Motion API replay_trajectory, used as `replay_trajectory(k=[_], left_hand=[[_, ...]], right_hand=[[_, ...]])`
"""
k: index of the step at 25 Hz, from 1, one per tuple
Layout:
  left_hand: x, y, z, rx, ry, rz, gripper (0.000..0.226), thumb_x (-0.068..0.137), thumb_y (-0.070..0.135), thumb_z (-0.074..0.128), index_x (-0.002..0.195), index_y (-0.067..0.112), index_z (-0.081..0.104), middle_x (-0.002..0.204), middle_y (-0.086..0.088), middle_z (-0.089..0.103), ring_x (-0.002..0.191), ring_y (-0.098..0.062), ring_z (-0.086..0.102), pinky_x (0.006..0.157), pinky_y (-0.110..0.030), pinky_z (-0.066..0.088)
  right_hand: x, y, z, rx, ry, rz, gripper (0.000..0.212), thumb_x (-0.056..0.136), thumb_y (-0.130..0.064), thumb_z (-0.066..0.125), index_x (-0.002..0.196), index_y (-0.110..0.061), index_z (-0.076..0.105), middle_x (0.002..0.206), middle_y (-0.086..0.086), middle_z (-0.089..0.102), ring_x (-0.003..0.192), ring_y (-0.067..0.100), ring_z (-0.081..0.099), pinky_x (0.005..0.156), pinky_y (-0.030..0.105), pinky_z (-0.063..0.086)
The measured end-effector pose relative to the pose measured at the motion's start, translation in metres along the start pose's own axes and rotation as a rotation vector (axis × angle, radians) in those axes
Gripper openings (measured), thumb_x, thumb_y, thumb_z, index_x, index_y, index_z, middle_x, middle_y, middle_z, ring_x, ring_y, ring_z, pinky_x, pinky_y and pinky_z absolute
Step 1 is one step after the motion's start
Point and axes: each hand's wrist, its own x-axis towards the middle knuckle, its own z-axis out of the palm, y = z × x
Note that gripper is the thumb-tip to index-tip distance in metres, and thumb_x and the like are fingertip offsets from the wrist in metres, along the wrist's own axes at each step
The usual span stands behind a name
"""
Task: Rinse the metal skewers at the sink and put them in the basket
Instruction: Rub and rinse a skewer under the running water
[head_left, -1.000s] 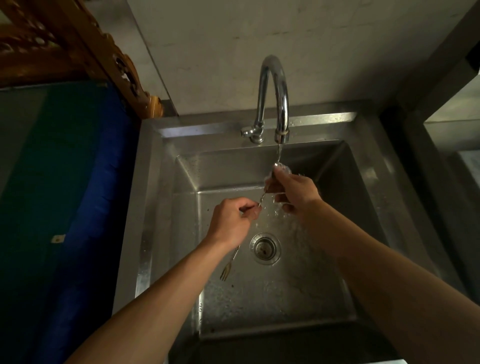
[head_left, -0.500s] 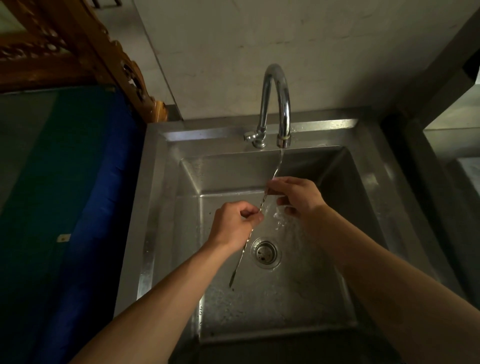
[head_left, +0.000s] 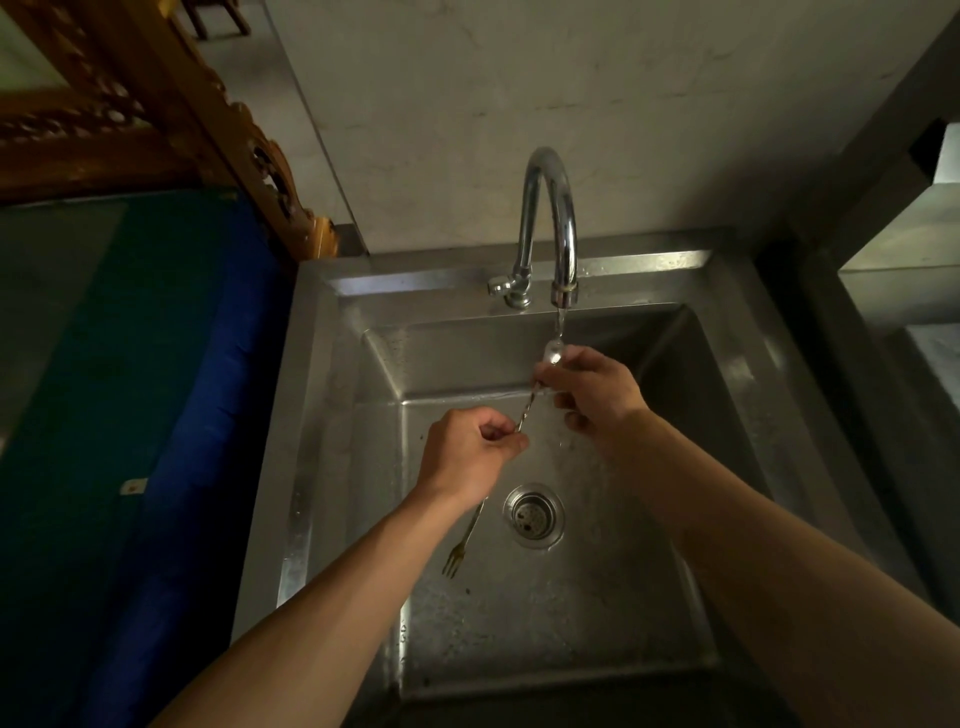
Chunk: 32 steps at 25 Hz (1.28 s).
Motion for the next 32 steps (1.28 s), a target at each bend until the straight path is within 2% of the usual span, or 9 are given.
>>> replay_trajectory(k=[3,7,10,14,17,21,27,30,32], left_hand=[[0.001,0.002,-0.001,0.008,-0.005,0.009,0.010,0.071,0.025,0.080,0.070,0.024,0.070,0.060,0.013,0.064,0.050,0.008,0.052,0.054,-0.009,0.041],[0.001,0.004,-0.003,0.016,0.003,0.000,0.009,0.073,0.026,0.079,0.071,0.024,0.070,0.062,0.013,0.064,0.054,0.005,0.053,0.056,-0.011,0.041],[0.000,0.006,-0.004,0.019,0.002,0.000,0.008,0.073,0.024,0.079,0.072,0.023,0.071,0.065,0.012,0.065,0.057,0.002,0.055,0.060,-0.016,0.044],[-0.001,0.006,-0.006,0.023,-0.003,-0.001,0.007,0.075,0.024,0.078,0.076,0.021,0.072,0.066,0.012,0.065,0.059,0.001,0.056,0.061,-0.017,0.044],[0.000,0.007,-0.006,0.023,-0.007,0.001,0.007,0.074,0.023,0.078,0.076,0.020,0.072,0.065,0.012,0.064,0.057,0.002,0.055,0.058,-0.014,0.042],[0.001,0.005,-0.007,0.038,0.004,0.002,0.006,0.076,0.024,0.078,0.075,0.024,0.071,0.065,0.013,0.063,0.057,0.005,0.054,0.058,-0.012,0.040],[0.002,0.004,-0.009,0.065,0.003,0.030,0.011,0.075,0.026,0.078,0.069,0.029,0.069,0.061,0.017,0.061,0.052,0.012,0.053,0.053,-0.004,0.037],[0.002,-0.002,-0.011,0.074,0.030,0.020,0.008,0.074,0.025,0.078,0.071,0.027,0.071,0.062,0.016,0.063,0.055,0.007,0.054,0.057,-0.011,0.041],[0.002,-0.004,-0.013,0.084,0.046,0.017,0.009,0.073,0.025,0.079,0.069,0.027,0.071,0.063,0.014,0.064,0.058,-0.001,0.056,0.060,-0.017,0.043]], right_hand=[[0.002,-0.004,0.003,0.029,0.100,0.034,0.025,0.088,-0.045,0.063,0.077,-0.023,0.066,0.053,-0.013,0.066,0.057,0.009,0.053,0.050,0.024,0.041],[0.004,-0.002,0.003,0.038,-0.010,-0.023,0.012,0.084,-0.023,0.072,0.091,-0.014,0.071,0.076,0.001,0.066,0.057,0.008,0.048,0.049,0.023,0.038],[0.005,-0.004,0.004,0.055,0.060,-0.007,0.025,0.089,-0.040,0.063,0.092,-0.015,0.069,0.074,-0.004,0.070,0.054,0.007,0.050,0.050,0.024,0.038],[0.006,-0.003,0.001,0.025,0.011,-0.045,0.018,0.083,-0.023,0.073,0.095,-0.012,0.069,0.071,-0.002,0.067,0.057,0.008,0.050,0.047,0.022,0.039],[0.005,-0.005,0.001,0.014,0.065,-0.025,0.025,0.087,-0.038,0.067,0.092,-0.014,0.066,0.054,-0.012,0.065,0.049,0.005,0.051,0.047,0.022,0.040],[0.005,-0.004,-0.002,0.031,0.000,-0.066,0.016,0.079,-0.016,0.076,0.093,-0.015,0.068,0.070,-0.001,0.065,0.053,0.008,0.048,0.044,0.022,0.037],[0.007,-0.006,-0.001,-0.021,0.104,0.005,0.029,0.087,-0.045,0.065,0.088,-0.017,0.069,0.070,-0.003,0.065,0.056,0.009,0.053,0.044,0.022,0.042],[0.009,-0.007,-0.005,0.033,0.013,-0.040,0.011,0.083,-0.018,0.073,0.094,-0.016,0.070,0.070,-0.004,0.066,0.054,0.006,0.051,0.042,0.018,0.040],[0.010,-0.006,-0.007,0.004,-0.019,-0.067,0.019,0.079,-0.010,0.075,0.097,-0.016,0.070,0.069,-0.004,0.068,0.048,0.003,0.049,0.041,0.017,0.040]])
